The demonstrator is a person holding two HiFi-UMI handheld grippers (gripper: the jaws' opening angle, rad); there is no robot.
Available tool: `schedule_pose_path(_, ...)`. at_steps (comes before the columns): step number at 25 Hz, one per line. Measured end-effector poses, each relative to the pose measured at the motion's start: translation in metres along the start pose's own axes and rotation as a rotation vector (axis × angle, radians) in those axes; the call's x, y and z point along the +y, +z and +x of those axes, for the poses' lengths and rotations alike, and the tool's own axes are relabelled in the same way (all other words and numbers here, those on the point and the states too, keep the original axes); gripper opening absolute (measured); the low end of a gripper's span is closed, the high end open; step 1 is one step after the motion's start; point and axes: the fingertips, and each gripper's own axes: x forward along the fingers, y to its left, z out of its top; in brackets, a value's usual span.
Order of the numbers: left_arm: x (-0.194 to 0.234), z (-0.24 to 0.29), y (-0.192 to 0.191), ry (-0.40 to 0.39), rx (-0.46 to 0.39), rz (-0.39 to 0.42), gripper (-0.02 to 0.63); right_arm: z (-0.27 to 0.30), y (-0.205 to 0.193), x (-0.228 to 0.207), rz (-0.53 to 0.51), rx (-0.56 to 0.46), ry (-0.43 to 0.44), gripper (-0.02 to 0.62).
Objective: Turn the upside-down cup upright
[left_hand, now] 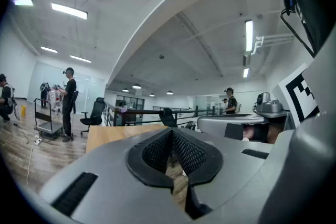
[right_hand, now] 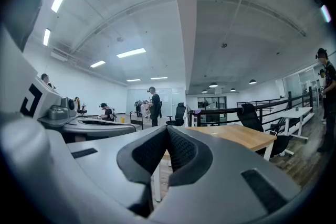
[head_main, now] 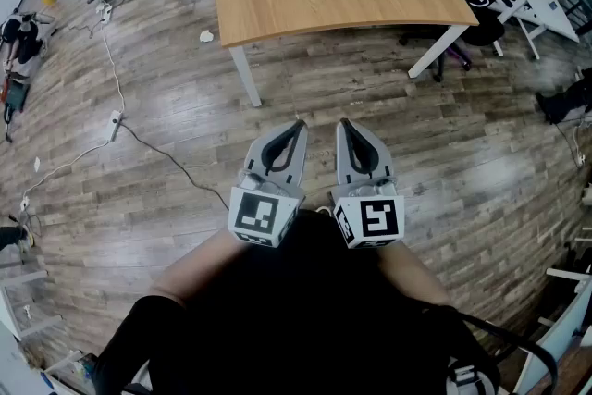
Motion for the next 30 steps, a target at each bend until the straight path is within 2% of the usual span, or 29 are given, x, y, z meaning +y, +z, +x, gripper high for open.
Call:
schedule_pose_path(9,0.010,-0.014,-0.007,-0.033,-0.013,0.017,0.008,0.001,-0.010,0.017,0.004,0.017,-0.022,0.012)
schedule_pose_path(13,0.015,-0.019,-0.017,-0.050,0.001,-0.007,0.008,0.002,-0.022,0.022,0.032,0.035,-0.051,0.012)
schedule_pose_path(18,0.027,-0.001,-0.030,-0.050,0.041,-0.062,0.008,0.020,-0.030,0.006,0.059,0.059,-0.076,0.014)
schedule_pose_path(24,0.046,0.083,-0.048,-0.055,0.075,-0.036,0.008,0.082,-0.056,-0.050,0.127,0.079,-0.061,0.012)
schedule_pose_path(30,0.050,0.210,-0.048,-0.056,0.126,-0.032,0.008,0.168,-0.055,-0.144,0.137,0.073,-0.023,0.014)
